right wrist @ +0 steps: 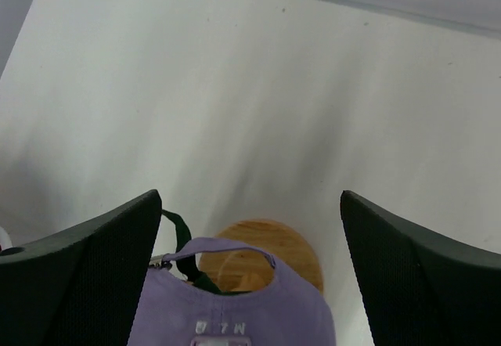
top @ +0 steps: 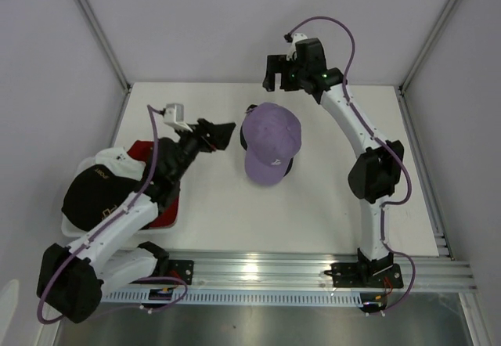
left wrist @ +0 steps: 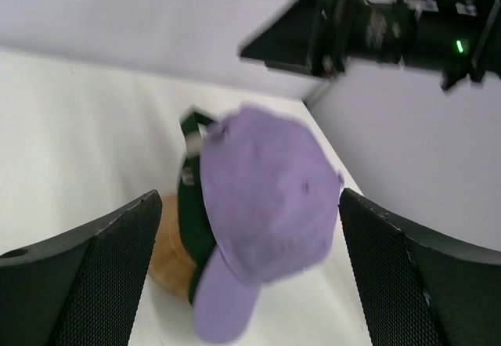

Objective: Stack the hats

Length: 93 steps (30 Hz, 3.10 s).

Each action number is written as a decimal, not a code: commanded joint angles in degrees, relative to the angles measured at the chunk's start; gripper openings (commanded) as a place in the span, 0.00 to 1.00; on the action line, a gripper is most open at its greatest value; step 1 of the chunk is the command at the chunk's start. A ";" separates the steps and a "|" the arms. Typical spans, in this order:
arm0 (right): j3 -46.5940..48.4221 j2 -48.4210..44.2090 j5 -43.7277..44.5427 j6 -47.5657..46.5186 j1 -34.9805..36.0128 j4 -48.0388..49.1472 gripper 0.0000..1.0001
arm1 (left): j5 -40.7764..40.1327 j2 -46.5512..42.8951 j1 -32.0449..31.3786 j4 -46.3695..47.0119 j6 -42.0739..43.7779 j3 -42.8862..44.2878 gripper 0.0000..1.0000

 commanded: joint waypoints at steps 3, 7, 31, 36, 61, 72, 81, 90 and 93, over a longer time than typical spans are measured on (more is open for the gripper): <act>1.75 -11.54 2.35 -1.50 -4.67 -2.29 0.99 | 15.65 5.57 5.68 -18.72 11.22 17.97 0.97; -11.04 -19.89 -6.43 4.56 -10.74 1.90 0.99 | 22.70 16.21 5.68 -32.23 12.82 29.60 0.99; -52.66 -34.24 -17.96 13.01 -7.78 26.00 0.86 | 28.86 31.52 5.68 -23.22 2.89 32.42 0.51; -51.61 -32.57 -18.75 13.89 -6.37 27.50 0.69 | 26.05 30.64 5.68 -22.43 2.01 31.28 0.16; -33.15 -24.40 -10.41 10.11 -1.53 17.85 0.10 | 22.00 28.00 6.21 -20.40 -4.94 25.38 0.12; -30.24 -18.07 -9.00 7.83 -1.62 13.53 0.44 | 20.42 26.09 6.65 -21.37 -3.27 21.45 0.53; -29.72 -18.76 -11.37 5.98 -1.97 11.95 0.71 | 19.80 24.93 6.65 -23.74 -0.37 20.99 0.68; -22.34 -26.76 -10.05 1.24 -4.78 6.85 0.99 | 14.81 16.77 7.17 -34.46 7.01 27.57 0.96; -21.28 -30.27 -7.69 -0.08 -6.01 5.36 0.99 | 11.20 11.77 7.70 -39.97 9.30 29.94 0.99</act>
